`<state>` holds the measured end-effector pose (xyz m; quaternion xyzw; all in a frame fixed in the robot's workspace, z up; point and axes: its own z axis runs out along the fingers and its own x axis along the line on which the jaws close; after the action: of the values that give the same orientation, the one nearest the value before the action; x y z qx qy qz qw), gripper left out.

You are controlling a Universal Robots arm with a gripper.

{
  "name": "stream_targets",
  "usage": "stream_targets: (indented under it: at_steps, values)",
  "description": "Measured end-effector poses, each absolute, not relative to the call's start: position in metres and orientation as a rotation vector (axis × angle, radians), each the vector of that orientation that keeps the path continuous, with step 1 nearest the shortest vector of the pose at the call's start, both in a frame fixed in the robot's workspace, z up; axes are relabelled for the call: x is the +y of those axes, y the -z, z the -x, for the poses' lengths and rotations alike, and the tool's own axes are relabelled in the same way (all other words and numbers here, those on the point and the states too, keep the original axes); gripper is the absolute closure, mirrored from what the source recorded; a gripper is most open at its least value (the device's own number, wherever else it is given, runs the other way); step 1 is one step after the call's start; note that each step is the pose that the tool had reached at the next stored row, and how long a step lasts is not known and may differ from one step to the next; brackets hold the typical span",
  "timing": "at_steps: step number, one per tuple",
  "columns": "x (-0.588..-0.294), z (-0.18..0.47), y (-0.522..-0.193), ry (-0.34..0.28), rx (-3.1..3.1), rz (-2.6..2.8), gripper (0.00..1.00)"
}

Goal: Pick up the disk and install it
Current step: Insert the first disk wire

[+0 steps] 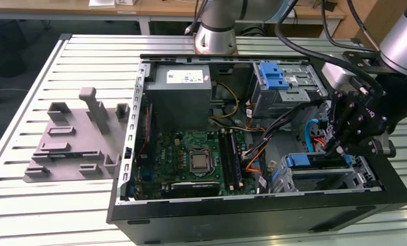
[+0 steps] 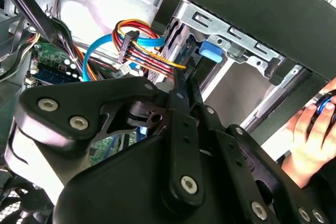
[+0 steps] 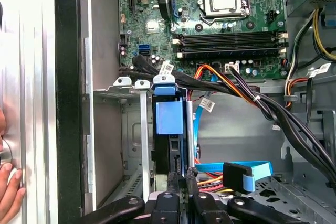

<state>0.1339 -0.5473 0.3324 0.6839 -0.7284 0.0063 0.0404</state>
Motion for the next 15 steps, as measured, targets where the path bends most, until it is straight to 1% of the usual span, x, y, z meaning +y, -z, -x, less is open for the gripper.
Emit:
stream_targets:
  at_steps: [15]
  values:
    - [-0.5474,-0.1347,-0.3284,-0.015,-2.234,-2.090,0.83]
